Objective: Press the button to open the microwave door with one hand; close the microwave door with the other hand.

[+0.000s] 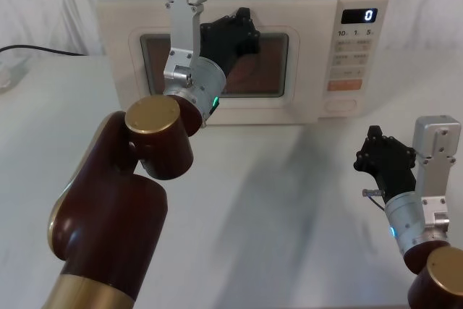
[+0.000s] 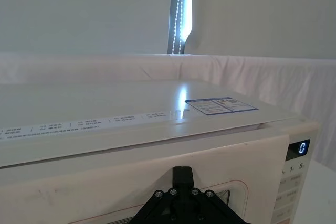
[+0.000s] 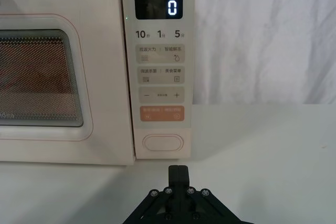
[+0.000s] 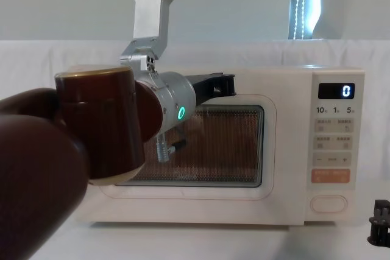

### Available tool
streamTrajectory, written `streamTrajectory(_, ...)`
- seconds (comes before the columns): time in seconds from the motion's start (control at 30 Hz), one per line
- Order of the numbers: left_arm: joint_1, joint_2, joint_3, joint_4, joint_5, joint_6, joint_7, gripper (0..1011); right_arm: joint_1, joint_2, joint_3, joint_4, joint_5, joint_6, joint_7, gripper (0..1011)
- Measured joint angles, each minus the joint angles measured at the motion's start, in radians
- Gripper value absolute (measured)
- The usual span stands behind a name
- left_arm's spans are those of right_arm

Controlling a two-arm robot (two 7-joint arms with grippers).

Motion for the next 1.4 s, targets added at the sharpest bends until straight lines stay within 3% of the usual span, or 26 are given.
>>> streamTrajectory(1.4,-0.014,0.002,-0.005,0.021,-0.006,-0.004,-0.001,0,0.0,0.0,0.0,0.0,0.0,0.0,0.0,0)
